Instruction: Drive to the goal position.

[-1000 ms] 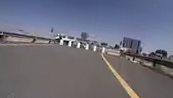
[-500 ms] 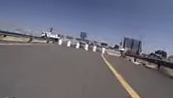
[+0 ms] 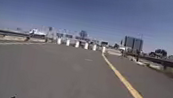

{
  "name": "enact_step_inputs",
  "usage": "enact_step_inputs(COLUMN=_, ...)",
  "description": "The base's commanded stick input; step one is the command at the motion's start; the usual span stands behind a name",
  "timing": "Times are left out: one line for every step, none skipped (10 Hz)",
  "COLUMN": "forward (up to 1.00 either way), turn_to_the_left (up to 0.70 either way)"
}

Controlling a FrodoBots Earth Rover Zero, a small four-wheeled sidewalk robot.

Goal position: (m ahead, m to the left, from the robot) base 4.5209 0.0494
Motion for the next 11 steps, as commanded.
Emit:
enact_step_inputs(forward=1.0, turn_to_the_left=0.0)
enact_step_inputs(forward=1.0, turn_to_the_left=0.0)
enact_step_inputs(forward=1.0, turn_to_the_left=0.0)
enact_step_inputs(forward=1.0, turn_to_the_left=0.0)
enact_step_inputs(forward=1.0, turn_to_the_left=0.0)
enact_step_inputs(forward=1.0, turn_to_the_left=0.0)
enact_step_inputs(forward=1.0, turn_to_the_left=0.0)
enact_step_inputs(forward=1.0, turn_to_the_left=0.0)
enact_step_inputs(forward=1.0, turn_to_the_left=0.0)
enact_step_inputs(forward=1.0, turn_to_the_left=0.0)
enact_step_inputs(forward=1.0, turn_to_the_left=0.0)
